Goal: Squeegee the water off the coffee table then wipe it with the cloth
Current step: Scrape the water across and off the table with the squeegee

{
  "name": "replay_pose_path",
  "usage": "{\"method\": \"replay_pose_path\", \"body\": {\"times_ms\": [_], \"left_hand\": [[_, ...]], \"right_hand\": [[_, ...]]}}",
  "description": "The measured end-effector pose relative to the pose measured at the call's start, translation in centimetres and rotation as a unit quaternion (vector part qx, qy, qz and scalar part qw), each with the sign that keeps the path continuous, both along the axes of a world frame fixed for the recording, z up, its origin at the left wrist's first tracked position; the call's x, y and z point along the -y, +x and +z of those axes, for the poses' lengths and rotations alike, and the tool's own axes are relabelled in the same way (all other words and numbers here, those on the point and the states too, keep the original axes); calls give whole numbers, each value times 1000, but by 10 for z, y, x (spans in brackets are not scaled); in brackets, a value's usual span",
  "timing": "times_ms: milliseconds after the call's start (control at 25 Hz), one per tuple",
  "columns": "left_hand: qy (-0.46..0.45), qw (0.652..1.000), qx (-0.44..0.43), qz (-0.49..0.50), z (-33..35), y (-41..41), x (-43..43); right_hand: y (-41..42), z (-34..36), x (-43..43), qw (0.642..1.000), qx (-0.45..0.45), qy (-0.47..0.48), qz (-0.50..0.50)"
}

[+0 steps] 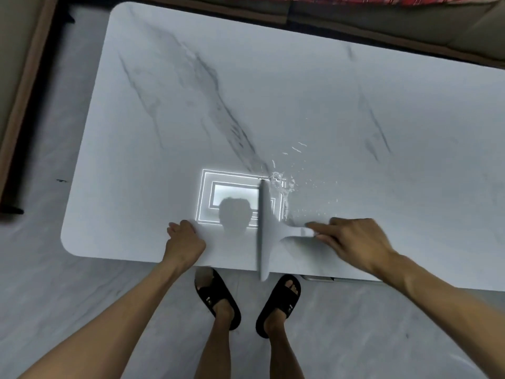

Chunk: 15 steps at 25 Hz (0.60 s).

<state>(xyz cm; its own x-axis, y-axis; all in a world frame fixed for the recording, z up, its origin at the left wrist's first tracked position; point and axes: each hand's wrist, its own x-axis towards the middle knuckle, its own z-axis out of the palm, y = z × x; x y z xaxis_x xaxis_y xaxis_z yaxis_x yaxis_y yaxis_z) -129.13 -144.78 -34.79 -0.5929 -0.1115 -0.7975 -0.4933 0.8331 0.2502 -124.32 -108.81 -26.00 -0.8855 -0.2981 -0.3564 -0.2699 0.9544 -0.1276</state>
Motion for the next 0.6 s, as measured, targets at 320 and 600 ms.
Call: {"method": "replay_pose_path", "body": {"times_ms": [320, 600], "left_hand": [[-10, 1000, 25, -12, 0, -7, -2], [-26, 998, 59, -29, 7, -15, -3]], "right_hand": [[-24, -38, 73, 988, 58, -30, 137], [-30, 0, -39, 994, 37, 84, 54]]}}
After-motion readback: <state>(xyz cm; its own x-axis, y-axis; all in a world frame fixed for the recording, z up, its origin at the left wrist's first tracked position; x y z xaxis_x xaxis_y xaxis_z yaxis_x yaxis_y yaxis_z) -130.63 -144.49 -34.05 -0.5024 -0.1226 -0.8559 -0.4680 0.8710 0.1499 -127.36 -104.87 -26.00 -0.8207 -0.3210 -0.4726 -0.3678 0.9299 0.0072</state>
